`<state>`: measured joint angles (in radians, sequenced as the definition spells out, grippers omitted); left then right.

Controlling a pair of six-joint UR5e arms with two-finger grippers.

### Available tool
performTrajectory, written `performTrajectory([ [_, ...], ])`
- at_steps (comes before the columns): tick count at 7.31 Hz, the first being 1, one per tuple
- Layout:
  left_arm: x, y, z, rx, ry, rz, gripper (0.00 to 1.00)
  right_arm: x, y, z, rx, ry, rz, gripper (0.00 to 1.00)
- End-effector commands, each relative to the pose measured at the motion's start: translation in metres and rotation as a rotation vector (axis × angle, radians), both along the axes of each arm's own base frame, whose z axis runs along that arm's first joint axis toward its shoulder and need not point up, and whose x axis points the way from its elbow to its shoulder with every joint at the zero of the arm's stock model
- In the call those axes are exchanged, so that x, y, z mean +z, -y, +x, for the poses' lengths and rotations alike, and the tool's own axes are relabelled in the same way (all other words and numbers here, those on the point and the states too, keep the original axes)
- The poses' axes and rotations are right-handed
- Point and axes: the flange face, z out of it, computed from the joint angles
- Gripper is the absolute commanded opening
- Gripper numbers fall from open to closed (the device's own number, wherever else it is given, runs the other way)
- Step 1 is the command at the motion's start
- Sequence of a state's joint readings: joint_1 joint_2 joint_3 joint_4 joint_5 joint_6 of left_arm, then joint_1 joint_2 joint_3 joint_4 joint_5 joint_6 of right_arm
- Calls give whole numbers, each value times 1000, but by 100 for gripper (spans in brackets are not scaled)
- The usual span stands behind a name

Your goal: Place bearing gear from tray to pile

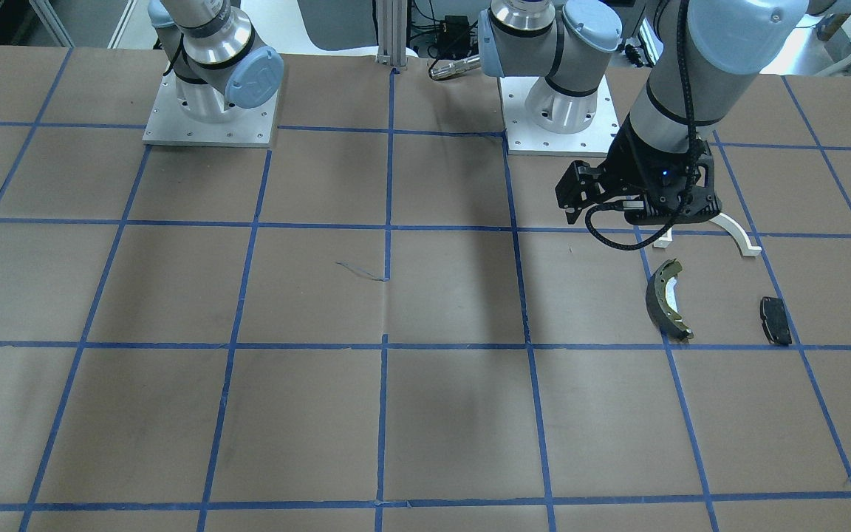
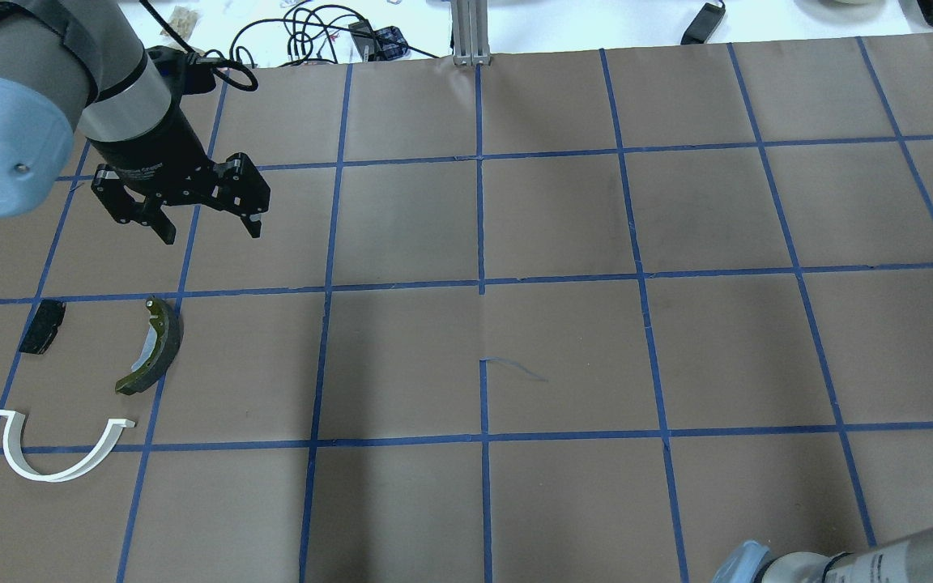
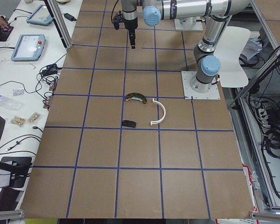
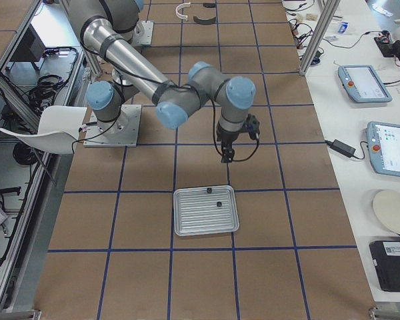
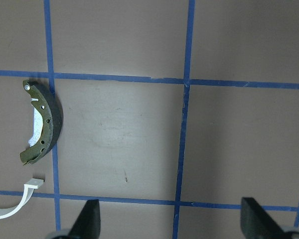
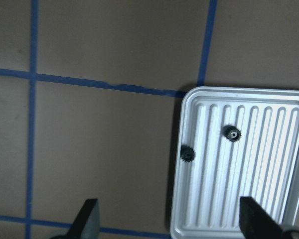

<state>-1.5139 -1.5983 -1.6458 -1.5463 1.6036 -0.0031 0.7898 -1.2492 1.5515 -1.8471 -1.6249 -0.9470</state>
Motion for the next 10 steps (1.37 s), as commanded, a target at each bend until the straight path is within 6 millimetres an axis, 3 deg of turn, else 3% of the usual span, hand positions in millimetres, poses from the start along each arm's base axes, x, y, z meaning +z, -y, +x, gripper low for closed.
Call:
performTrajectory([
  [1,0,-1,-1,-2,-1,2,100,-85,1,-75,120,-54,-41,100],
  [2,-2,0,-1,-2,1,6,100,-107,-10,-85,99,-26,-23,100],
  [3,-3,0,0,-2,0,8,100,-131,-10,-86,96,-16,-19,100],
  [4,-2,0,0,0,1,5,100,-143,-9,-87,111,-11,-16,100],
  [6,-3,-1,-1,-3,0,8,100,-157,-9,-84,120,15,-12,99],
  [7,-3,-1,0,-2,0,10,100,-162,-11,-81,109,22,-7,82],
  [9,0,-2,0,-2,1,2,100,-165,-12,-81,77,20,-4,82],
  [10,-1,-1,0,-2,0,5,100,-167,-12,-80,76,22,-2,72],
])
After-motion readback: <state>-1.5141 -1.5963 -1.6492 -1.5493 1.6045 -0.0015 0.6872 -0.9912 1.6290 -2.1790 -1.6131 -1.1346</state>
